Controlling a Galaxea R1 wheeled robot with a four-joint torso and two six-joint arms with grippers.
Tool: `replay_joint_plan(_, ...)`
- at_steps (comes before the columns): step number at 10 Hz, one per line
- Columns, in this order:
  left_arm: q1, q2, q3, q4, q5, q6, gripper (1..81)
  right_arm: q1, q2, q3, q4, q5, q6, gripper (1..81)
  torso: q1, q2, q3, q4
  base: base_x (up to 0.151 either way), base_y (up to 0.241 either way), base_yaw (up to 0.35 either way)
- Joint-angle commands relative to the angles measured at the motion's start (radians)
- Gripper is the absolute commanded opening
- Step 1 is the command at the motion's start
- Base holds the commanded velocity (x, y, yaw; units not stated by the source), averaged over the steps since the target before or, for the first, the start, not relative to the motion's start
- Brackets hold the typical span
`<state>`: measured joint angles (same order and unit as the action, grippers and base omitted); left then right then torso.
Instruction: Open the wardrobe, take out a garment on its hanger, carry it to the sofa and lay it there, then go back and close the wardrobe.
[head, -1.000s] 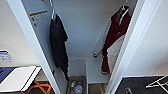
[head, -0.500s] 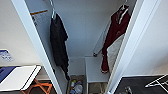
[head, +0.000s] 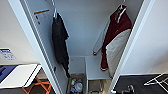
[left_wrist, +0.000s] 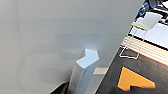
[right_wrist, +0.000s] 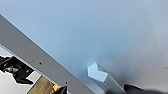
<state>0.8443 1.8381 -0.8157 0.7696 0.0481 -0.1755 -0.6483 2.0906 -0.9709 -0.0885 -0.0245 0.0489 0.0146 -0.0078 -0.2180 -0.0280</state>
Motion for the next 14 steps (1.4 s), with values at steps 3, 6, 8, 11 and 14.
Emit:
replay_joint_plan(3,0.054,0.041,0.173,-0.035,0.012,-0.028,81.1,0.054,0.021,0.123,0.015,-0.115,0.025,81.1,0.001,0.000,0.000,0.000,-0.024,0.000,0.000)
replay_joint_plan(6,0.077,0.032,0.173,-0.032,0.007,-0.019,81.1,0.040,0.010,0.124,0.000,-0.117,0.025,81.1,0.002,0.000,0.001,0.000,0.000,0.000,0.000)
replay_joint_plan(8,0.098,0.008,0.174,-0.032,-0.017,-0.005,81.1,0.020,-0.025,0.127,-0.020,-0.118,0.025,81.1,0.002,0.000,0.001,0.000,0.000,0.000,0.000)
replay_joint_plan(11,0.118,-0.022,0.181,-0.032,-0.028,0.008,81.1,0.017,-0.067,0.153,-0.028,-0.120,0.025,81.1,0.002,0.000,0.001,0.000,0.000,0.000,0.000)
replay_joint_plan(14,0.138,-0.072,0.185,-0.032,-0.071,0.014,81.1,0.000,-0.090,0.161,-0.036,-0.118,0.025,81.1,0.002,0.000,0.001,-0.001,0.000,0.000,0.000)
